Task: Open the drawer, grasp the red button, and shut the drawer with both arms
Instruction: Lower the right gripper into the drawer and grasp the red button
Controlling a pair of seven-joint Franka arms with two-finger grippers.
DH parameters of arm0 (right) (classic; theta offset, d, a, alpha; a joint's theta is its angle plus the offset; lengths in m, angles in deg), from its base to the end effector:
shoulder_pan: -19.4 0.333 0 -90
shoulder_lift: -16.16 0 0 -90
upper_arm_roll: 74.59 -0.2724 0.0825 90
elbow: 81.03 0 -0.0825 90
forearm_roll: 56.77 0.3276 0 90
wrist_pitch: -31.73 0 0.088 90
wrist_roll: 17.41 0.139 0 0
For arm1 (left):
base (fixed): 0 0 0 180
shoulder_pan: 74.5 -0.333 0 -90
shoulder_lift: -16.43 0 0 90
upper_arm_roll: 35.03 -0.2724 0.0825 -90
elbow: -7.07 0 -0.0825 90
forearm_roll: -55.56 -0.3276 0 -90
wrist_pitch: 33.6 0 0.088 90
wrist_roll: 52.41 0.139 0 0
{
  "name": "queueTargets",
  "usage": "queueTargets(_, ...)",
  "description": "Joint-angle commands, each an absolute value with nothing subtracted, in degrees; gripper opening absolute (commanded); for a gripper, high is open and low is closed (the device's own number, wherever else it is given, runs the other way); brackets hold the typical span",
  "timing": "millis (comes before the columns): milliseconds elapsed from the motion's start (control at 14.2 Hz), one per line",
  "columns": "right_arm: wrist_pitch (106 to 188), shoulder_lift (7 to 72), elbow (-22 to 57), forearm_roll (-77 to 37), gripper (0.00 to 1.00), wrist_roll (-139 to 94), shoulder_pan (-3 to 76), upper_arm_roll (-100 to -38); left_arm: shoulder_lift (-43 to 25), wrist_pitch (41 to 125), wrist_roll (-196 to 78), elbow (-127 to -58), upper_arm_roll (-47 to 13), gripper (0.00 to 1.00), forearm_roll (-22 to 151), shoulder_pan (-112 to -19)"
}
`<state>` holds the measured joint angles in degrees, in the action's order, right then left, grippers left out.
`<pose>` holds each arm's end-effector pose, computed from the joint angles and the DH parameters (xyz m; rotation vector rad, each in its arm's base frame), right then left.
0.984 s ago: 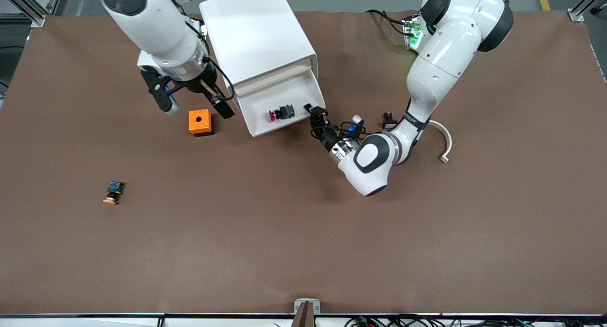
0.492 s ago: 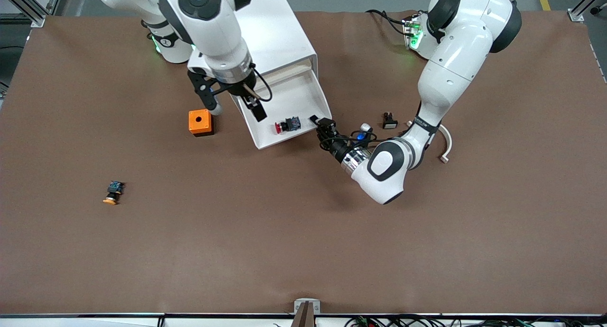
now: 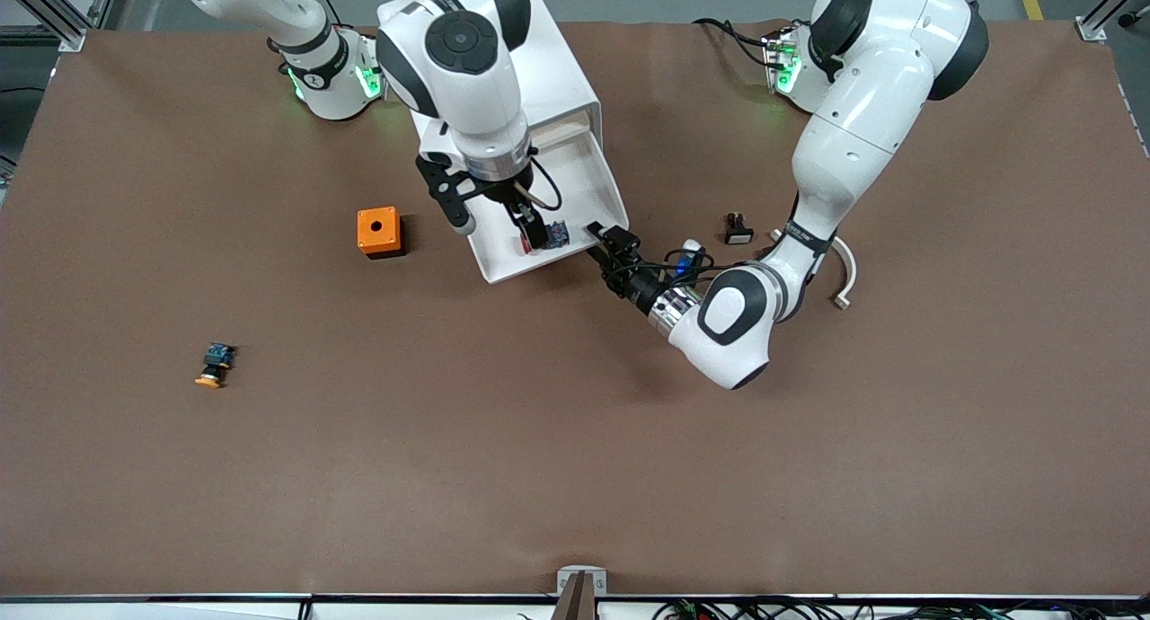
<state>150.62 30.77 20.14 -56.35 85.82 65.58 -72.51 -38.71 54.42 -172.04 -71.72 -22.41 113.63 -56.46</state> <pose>0.4117 0.4012 0.3737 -2.6861 1.5272 -0.0275 0.4537 -0.3826 0.1726 -1.1783 -1.8537 1.7163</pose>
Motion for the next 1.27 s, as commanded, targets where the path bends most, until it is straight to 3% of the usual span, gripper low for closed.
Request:
queueTargets(0, 152.4, 33.0, 19.7, -58.4, 1.0, 89.4, 67.6, -72.0, -38.5, 54.5, -164.8, -70.1, -22.2, 1.0, 115.2, -57.1)
queueTargets(562, 158.4, 36.0, 23.7, -62.6, 1.0, 95.8, 71.9, -72.0, -38.1, 49.0, -144.5, -65.5, -22.1, 1.0, 117.3, -60.2)
queueTargets(844, 159.1, 36.8, 23.8, -63.7, 1.0, 96.5, 72.2, -72.0, -35.9, 48.9, -129.0, -62.5, -24.1, 1.0, 110.1, -60.0)
queueTargets(914, 159.2, 36.9, 23.8, -64.5, 0.94, 96.5, 72.3, -72.0, -34.4, 49.5, -125.5, -62.5, -24.3, 1.0, 107.5, -59.9)
queueTargets(984, 159.2, 37.1, 23.8, -65.2, 0.62, 96.5, 72.3, -72.0, -33.1, 51.5, -122.8, -62.5, -24.3, 1.0, 104.2, -59.8)
queueTargets(1055, 159.2, 37.3, 23.8, -65.6, 0.37, 96.4, 72.3, -72.0, -31.3, 54.0, -119.9, -62.5, -24.2, 1.0, 100.2, -59.8)
queueTargets(1195, 159.1, 37.3, 23.8, -67.1, 0.07, 96.4, 72.3, -72.0, -28.4, 58.7, -114.4, -62.6, -24.0, 1.0, 93.5, -59.7)
